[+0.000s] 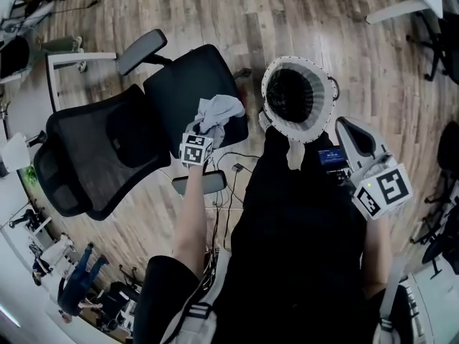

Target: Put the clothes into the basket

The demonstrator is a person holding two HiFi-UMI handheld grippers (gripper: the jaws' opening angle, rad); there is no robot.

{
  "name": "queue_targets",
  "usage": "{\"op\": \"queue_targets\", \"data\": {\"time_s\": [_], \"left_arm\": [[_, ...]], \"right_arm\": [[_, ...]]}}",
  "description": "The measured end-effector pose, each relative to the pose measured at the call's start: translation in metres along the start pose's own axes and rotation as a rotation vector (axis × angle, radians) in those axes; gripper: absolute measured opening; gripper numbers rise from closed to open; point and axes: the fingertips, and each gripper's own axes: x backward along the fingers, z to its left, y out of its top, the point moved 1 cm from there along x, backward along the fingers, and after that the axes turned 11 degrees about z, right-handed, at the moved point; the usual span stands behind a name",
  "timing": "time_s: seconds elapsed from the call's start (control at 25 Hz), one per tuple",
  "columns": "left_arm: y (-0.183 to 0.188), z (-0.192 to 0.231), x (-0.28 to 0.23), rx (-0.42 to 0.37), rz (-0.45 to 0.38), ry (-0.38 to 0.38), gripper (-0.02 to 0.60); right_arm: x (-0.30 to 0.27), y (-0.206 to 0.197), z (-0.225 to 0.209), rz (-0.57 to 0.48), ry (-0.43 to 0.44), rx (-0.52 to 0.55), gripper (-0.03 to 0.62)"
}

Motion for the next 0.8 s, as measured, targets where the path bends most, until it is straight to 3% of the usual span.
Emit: {"op": "queue_targets", "data": {"time_s": [0.4,0.8], "left_arm": [[0.063,-0.071,0.087,-0.079,-0.221,-0.049,0.115],[0.136,-0.158,0.157,-0.125,-0.465,-0.163,0.115]], "right_arm": [[0.035,0.007,-0.021,-0.114,-0.06,-0.015,0.017],[0.065,-0.002,-0.053,-0.162,-0.093,-0.041,0.017]]}}
